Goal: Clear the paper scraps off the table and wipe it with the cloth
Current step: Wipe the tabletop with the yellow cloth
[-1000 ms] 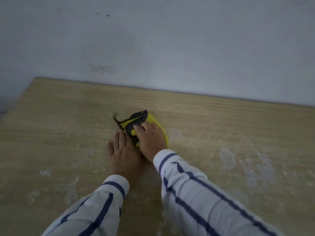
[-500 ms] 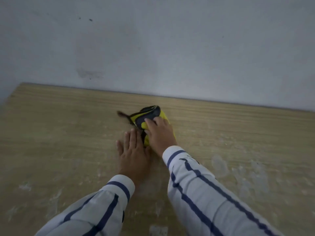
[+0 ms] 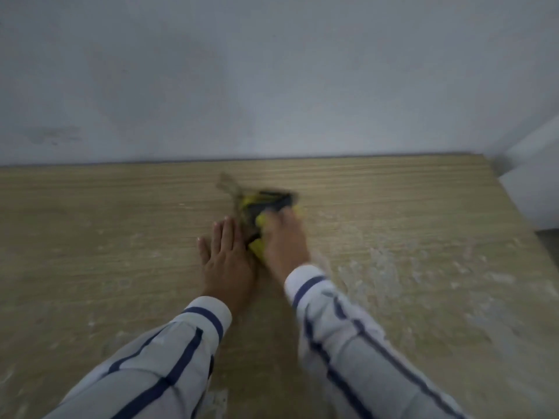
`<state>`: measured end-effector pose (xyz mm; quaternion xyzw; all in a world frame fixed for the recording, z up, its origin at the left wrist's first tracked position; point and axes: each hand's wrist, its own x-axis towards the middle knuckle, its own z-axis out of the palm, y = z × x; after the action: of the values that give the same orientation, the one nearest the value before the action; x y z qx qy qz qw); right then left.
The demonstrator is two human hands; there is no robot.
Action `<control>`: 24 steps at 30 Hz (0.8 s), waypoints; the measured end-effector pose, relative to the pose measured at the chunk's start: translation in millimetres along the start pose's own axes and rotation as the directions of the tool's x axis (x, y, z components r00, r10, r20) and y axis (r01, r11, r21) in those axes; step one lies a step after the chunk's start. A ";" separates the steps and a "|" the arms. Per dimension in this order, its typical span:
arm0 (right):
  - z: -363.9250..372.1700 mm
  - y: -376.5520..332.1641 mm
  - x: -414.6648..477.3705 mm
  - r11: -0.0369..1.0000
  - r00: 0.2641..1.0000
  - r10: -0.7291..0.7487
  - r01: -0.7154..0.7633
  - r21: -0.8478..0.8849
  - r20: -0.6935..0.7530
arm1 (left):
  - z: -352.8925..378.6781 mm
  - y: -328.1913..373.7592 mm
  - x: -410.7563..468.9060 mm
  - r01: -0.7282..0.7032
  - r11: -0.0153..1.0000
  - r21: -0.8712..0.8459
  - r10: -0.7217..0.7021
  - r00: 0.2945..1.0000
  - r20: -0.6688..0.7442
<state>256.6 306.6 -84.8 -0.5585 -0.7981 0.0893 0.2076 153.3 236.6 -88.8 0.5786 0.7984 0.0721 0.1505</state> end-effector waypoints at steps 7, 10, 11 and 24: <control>-66.6 137.5 -37.7 0.934 0.936 0.342 -0.348 -0.081 -0.085 | 1.2 2.9 -3.8 -0.009 0.999 0.040 0.010 1.000 -0.025; -94.1 166.6 -37.4 0.794 0.784 0.598 -0.608 -0.008 -0.166 | 1.5 14.0 -14.7 -0.010 1.000 0.024 0.010 1.000 -0.012; -92.6 151.7 -33.6 0.819 0.803 0.568 -0.573 0.027 -0.182 | 3.4 19.9 -21.9 -0.028 0.999 0.017 0.028 1.000 0.003; -128.6 194.7 -115.4 0.813 0.809 0.564 -0.579 -0.059 -0.168 | 24.5 43.4 -61.3 -0.101 0.994 0.050 0.101 0.995 -0.007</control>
<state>511.8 258.1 -69.0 -0.7881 -0.5796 0.0646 0.1971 217.9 191.1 -89.9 0.6215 0.7703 0.0628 0.1284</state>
